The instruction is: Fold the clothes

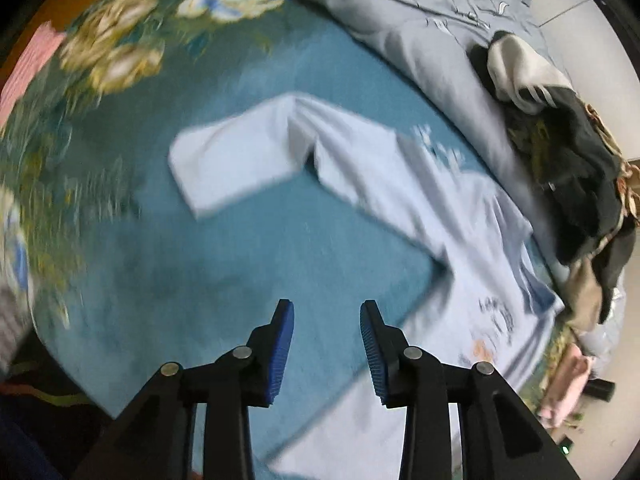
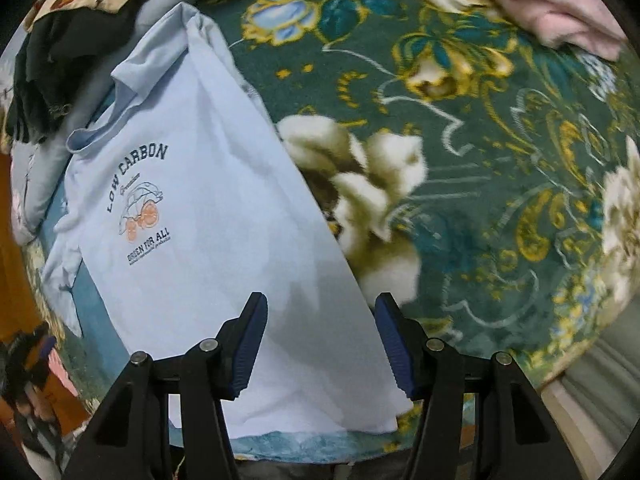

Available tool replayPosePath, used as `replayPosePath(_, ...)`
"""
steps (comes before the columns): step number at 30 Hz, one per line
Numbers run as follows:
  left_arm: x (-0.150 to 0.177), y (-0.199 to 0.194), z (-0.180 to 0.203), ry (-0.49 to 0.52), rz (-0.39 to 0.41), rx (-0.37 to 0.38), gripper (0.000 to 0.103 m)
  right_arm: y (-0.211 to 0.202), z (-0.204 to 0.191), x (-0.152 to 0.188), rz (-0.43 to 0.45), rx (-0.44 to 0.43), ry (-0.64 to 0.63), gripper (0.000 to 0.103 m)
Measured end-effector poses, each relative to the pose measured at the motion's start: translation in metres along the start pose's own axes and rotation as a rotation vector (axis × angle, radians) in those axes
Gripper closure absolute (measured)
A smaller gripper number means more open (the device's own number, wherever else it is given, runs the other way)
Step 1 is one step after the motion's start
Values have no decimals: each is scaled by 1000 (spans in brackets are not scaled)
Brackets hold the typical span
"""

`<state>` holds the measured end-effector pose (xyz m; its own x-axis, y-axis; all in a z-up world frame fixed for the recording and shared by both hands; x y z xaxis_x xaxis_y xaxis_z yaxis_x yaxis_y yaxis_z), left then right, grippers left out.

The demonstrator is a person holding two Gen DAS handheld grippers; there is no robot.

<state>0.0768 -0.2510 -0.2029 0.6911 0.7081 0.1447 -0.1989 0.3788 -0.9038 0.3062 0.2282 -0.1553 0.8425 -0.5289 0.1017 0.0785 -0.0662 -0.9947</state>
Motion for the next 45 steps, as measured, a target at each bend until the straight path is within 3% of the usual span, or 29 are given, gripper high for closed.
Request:
replayPosePath(4, 32, -10, 7, -7, -25, 3, 65, 17, 3, -12, -2, -20, -56, 46)
replayPosePath(9, 53, -34, 37, 61, 21, -6, 64, 34, 5, -18, -17, -115, -60, 60)
replayPosePath(12, 63, -40, 54, 72, 38, -1, 63, 38, -1, -16, -23, -182, -67, 79)
replayPosePath(14, 75, -45, 64, 78, 45, 6, 63, 36, -3, -14, -24, -206, -79, 98)
replayPosePath(22, 107, -44, 85, 131, 40, -18, 63, 1, 18, -28, 32, -260, -160, 101)
replayPosePath(27, 116, -46, 84, 119, 39, -36, 62, -28, 56, -60, 93, -157, -180, 101)
replayPosePath(33, 124, -47, 78, 99, 39, -44, 59, -73, 117, -127, 184, 87, -214, 101)
replayPosePath(37, 129, -44, 69, 86, 34, -56, 58, -95, 153, -164, 211, 136, -197, 101)
replayPosePath(43, 135, -39, 50, 78, 24, -79, 55, -97, 161, -177, 196, 217, -273, 101)
replayPosePath(45, 136, -36, 42, 78, 14, -87, 53, -98, 159, -180, 193, 204, -271, 101)
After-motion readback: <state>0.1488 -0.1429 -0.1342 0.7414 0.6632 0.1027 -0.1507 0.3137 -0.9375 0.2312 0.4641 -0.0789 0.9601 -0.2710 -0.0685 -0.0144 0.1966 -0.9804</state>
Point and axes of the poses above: each gripper's, at about its wrist camera, not at the fingertips, and y roughly the way its jaws point, z to its right, x to its underside, the point moved 8 cm from there along y, roughly the way its jaws point, and after that the axes turned 14 degrees about -y, right-handed, at the moved point
